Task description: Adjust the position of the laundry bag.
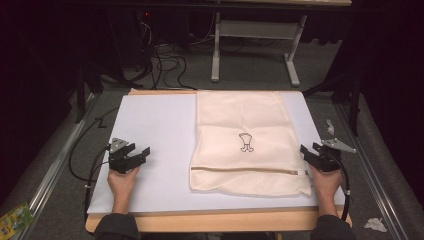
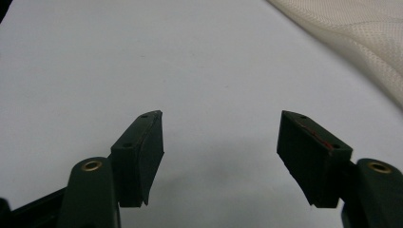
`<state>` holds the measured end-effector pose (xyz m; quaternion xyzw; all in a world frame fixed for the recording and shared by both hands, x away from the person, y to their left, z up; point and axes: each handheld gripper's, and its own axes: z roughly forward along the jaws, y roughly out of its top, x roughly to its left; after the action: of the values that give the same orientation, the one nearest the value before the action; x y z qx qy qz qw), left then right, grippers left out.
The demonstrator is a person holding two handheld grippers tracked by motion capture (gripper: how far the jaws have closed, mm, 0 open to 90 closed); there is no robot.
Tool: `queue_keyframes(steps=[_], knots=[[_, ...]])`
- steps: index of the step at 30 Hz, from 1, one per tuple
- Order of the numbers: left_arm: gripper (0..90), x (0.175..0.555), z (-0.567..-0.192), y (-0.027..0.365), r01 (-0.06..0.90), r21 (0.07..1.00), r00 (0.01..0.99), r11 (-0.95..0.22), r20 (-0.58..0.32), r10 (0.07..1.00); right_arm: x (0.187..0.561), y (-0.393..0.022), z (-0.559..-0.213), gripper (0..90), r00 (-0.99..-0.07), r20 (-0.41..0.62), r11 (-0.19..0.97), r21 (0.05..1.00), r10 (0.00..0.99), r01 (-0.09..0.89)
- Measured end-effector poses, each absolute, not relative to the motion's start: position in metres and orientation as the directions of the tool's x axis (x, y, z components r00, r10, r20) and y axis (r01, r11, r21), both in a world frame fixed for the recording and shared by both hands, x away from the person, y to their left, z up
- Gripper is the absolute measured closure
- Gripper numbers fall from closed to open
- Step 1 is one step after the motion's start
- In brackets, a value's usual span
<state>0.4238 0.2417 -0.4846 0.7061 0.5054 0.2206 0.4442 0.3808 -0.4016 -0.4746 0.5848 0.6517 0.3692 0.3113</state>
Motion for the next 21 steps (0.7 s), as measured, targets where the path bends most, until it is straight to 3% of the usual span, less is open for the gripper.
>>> queue_keyframes(steps=[21], knots=[[33.9, 0.4214, -0.4837, 0.2392, 0.499, 0.859, 0.391, -0.115, -0.105, 0.915, 0.3808, -0.4035, -0.4745, 43.0, -0.112, 0.042, 0.025, 0.847, 0.993, 0.53]])
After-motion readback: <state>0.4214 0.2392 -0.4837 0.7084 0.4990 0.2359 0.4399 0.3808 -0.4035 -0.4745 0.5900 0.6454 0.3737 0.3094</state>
